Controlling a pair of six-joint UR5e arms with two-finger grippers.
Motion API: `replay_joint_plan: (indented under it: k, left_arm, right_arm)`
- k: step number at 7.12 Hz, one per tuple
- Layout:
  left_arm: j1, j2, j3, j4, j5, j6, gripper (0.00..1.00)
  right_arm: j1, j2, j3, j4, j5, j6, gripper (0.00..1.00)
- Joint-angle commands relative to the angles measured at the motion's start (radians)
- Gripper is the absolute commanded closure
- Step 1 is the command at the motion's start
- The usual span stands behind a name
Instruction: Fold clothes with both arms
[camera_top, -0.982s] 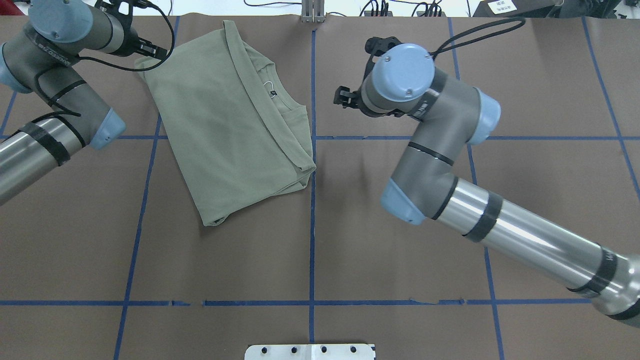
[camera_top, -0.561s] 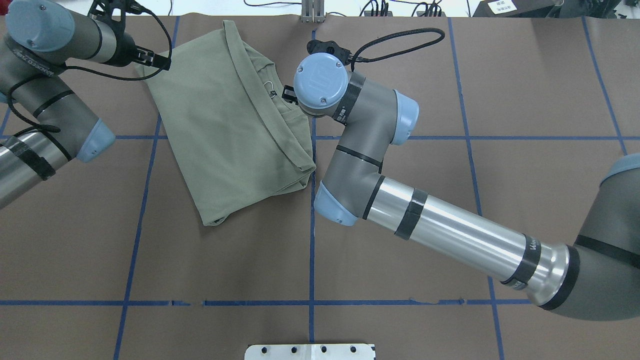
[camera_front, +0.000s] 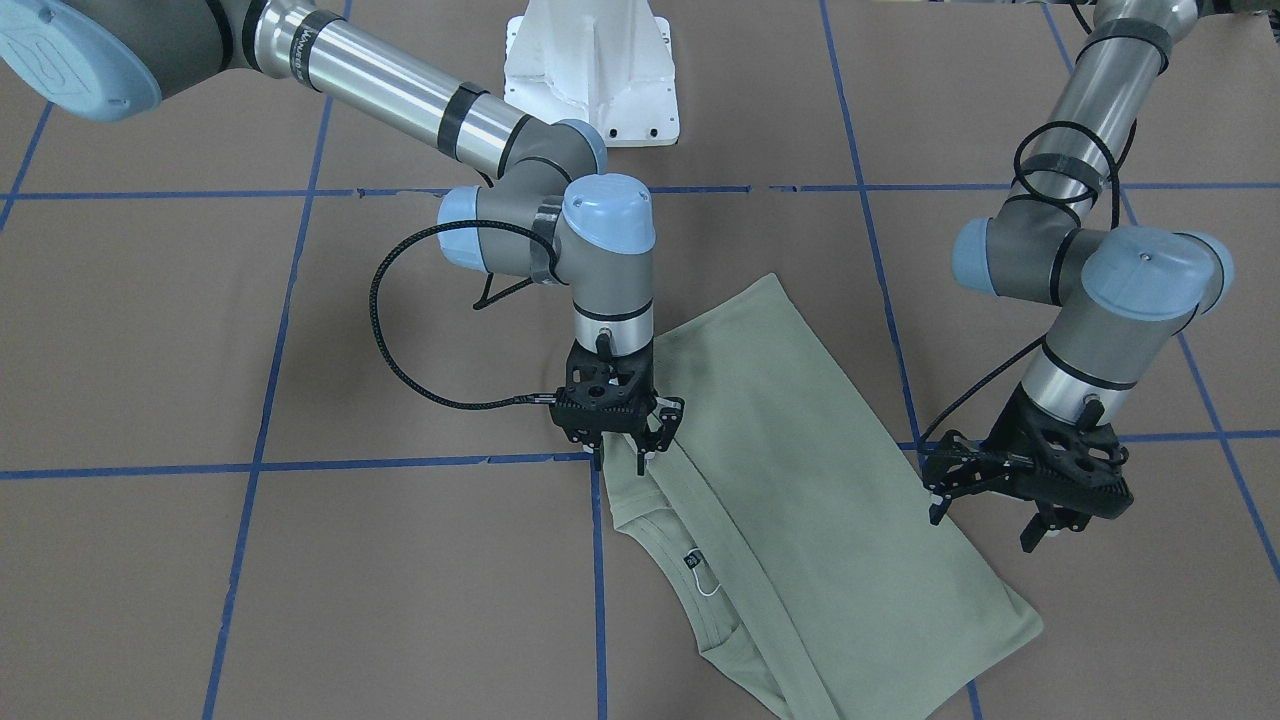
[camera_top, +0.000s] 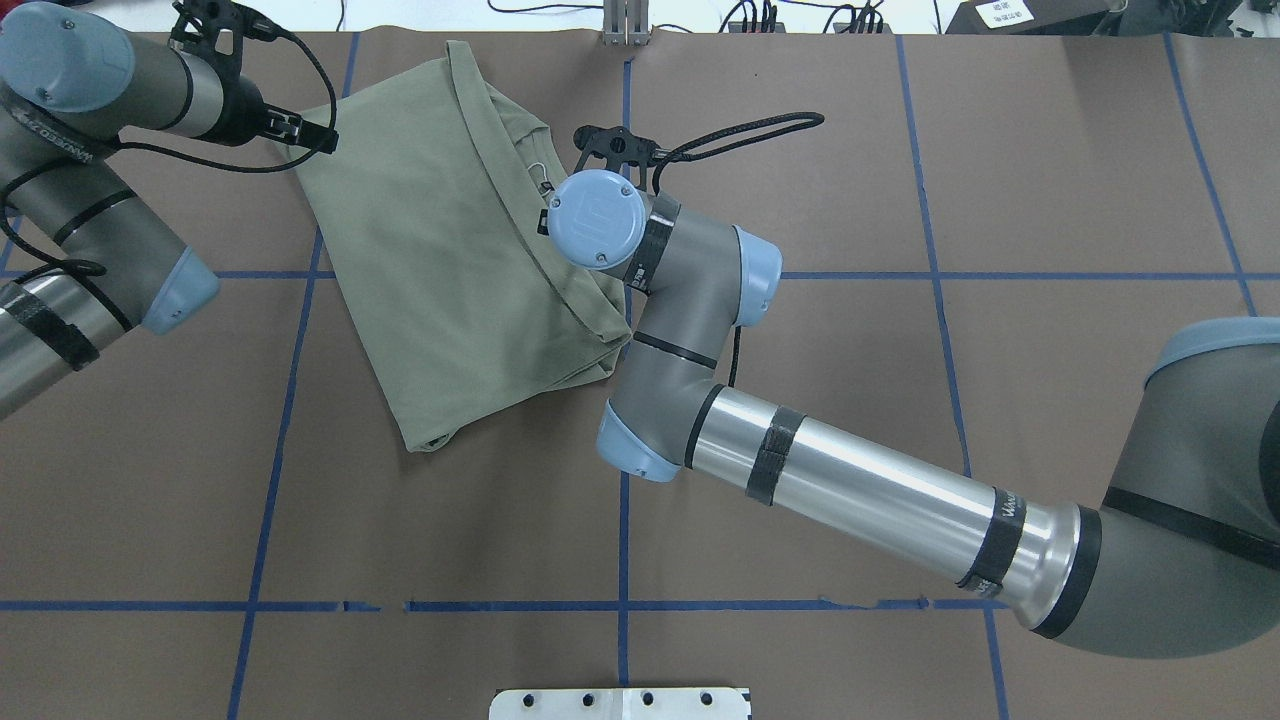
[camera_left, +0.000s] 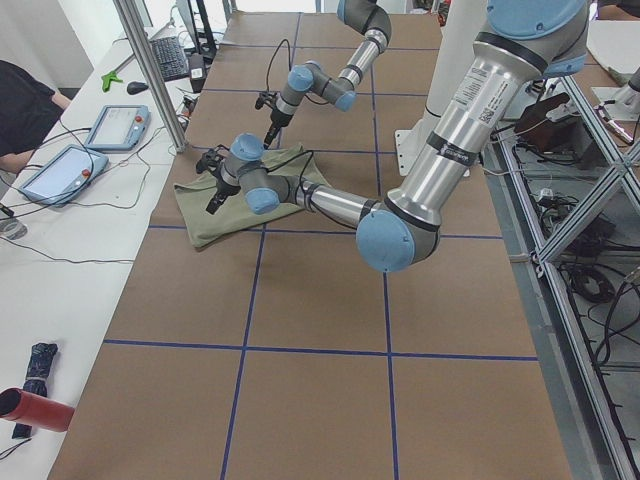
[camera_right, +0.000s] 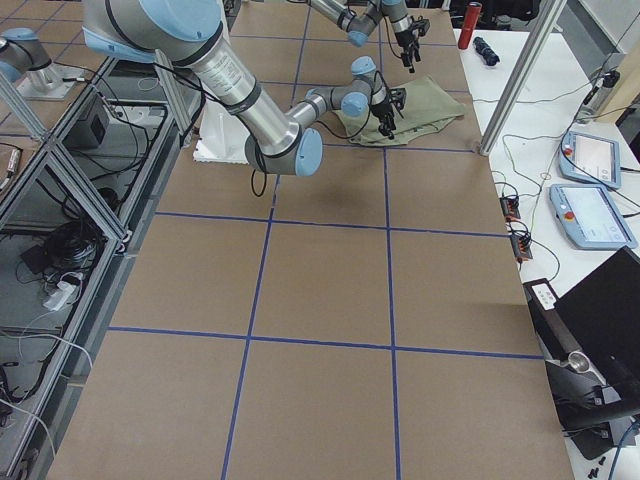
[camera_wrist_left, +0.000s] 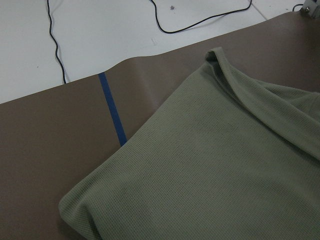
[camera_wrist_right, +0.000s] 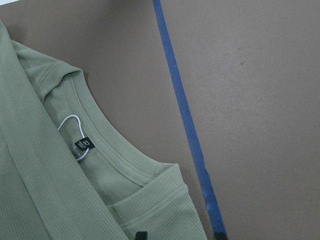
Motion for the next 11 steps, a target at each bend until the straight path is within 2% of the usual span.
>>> replay_joint_plan:
  k: [1, 9, 10, 11]
  left_arm:
    - [0.001, 0.001, 0.0, -0.001, 0.0, 0.0, 0.0]
    - [0.001, 0.007, 0.0, -0.001, -0.001, 0.003, 0.0]
    - [0.001, 0.007, 0.0, -0.001, -0.001, 0.002, 0.0]
    - [0.001, 0.007, 0.0, -0.001, -0.001, 0.002, 0.0]
  right_arm:
    - [-0.01, -0.002, -0.025, 0.002, -0.004, -0.005, 0.46]
    - [-0.03, 0.0, -0.047, 0.002, -0.043, -0.007, 0.46]
    - [-0.03, -0.002, -0.049, 0.002, -0.045, -0.007, 0.5]
    - [-0.03, 0.0, -0.049, 0.002, -0.045, -0.007, 0.62]
